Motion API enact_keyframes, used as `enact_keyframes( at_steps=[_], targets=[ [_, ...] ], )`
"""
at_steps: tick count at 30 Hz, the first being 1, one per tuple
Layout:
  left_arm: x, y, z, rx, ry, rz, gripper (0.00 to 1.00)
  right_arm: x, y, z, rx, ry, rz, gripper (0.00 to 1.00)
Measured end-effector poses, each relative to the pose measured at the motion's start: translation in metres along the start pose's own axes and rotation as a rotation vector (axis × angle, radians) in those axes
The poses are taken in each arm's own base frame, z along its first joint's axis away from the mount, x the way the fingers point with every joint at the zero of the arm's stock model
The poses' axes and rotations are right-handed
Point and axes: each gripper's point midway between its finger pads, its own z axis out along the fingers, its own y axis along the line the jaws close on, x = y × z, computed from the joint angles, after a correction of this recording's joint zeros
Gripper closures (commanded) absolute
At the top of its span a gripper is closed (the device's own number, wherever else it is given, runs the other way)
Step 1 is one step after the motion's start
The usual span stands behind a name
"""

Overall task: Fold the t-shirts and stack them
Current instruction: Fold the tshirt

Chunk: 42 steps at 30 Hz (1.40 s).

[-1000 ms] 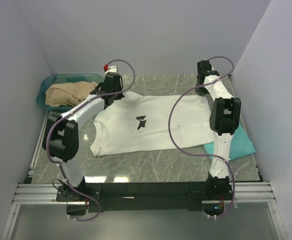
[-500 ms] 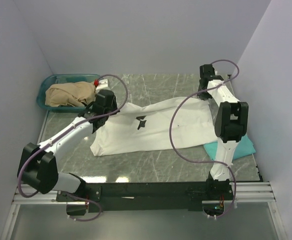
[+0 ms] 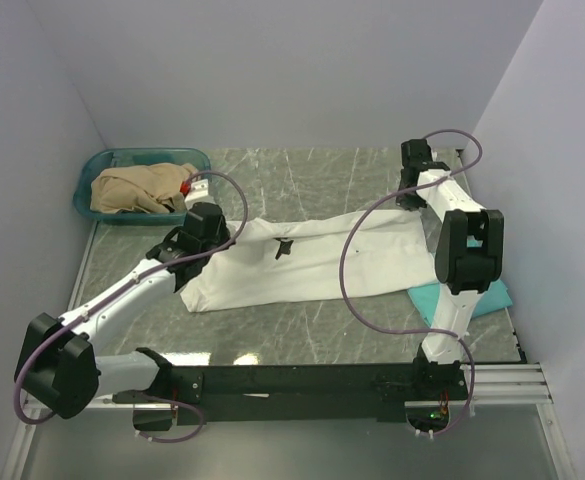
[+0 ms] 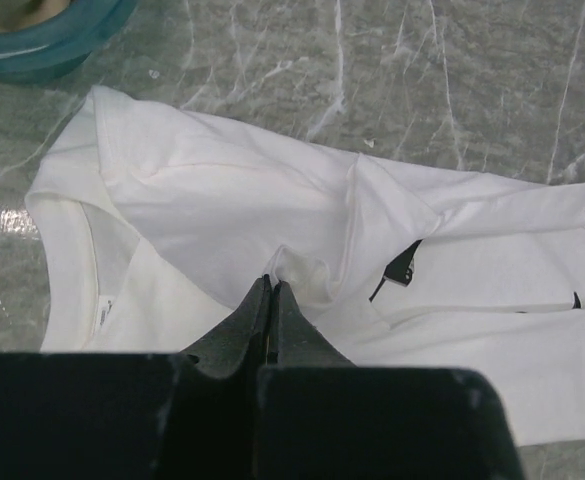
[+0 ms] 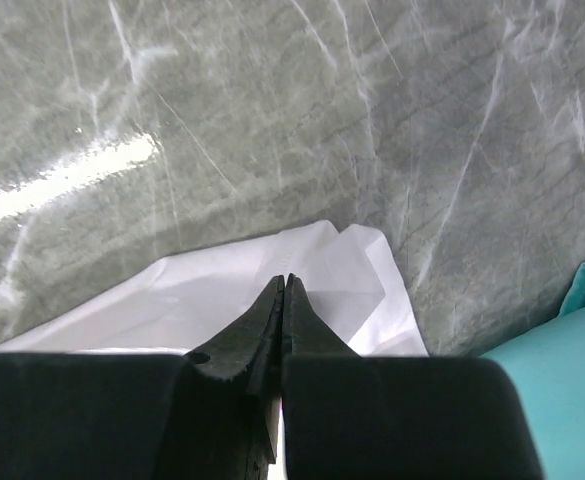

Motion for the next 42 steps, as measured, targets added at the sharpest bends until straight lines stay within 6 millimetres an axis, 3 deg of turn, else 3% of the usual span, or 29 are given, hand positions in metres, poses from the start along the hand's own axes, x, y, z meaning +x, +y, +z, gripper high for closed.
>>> enact_keyframes(
  at_steps=[5,10,14,16,18,21,26,27,29,30,36,39,42],
  targets=[
    [0.008,0.006,-0.006,0.006,0.001,-0.016,1.00,0.012,-0.003,0.003,0.007,0.018,-0.003,1.00],
    [0.029,0.015,-0.007,0.001,0.038,-0.031,1.00,0.026,-0.007,0.001,0.009,0.027,0.010,0.99],
    [0.052,0.026,-0.006,-0.020,0.086,-0.044,1.00,0.040,-0.012,-0.004,0.016,0.034,0.029,0.89],
    [0.064,0.030,-0.007,-0.020,0.114,-0.059,1.00,0.047,-0.017,-0.008,0.028,0.036,0.050,0.74],
    [0.079,0.034,-0.010,-0.019,0.147,-0.078,0.92,0.055,-0.023,-0.012,0.049,0.036,0.068,0.62],
    [0.101,0.041,-0.019,-0.017,0.199,-0.112,0.87,0.072,-0.036,-0.018,0.094,0.043,0.099,0.54],
    [0.121,0.054,-0.044,-0.035,0.251,-0.153,0.37,0.093,-0.056,-0.042,0.138,0.038,0.148,0.44],
    [0.119,0.054,-0.049,-0.027,0.247,-0.168,0.19,0.095,-0.058,-0.048,0.130,0.026,0.157,0.35],
    [0.114,0.050,-0.058,0.002,0.235,-0.191,0.01,0.094,-0.057,-0.062,0.091,0.002,0.175,0.19],
    [0.109,0.047,-0.061,0.023,0.220,-0.207,0.01,0.091,-0.054,-0.070,0.054,-0.016,0.180,0.13],
    [0.091,0.027,-0.057,0.096,0.170,-0.218,0.01,0.069,-0.015,-0.110,-0.222,-0.104,0.186,0.10],
    [0.085,0.012,-0.037,0.076,0.202,-0.178,0.01,0.068,0.004,-0.123,-0.330,-0.131,0.167,0.09],
    [0.078,-0.008,-0.007,0.062,0.226,-0.133,0.01,0.087,0.012,-0.134,-0.405,-0.127,0.152,0.08]
  ],
)
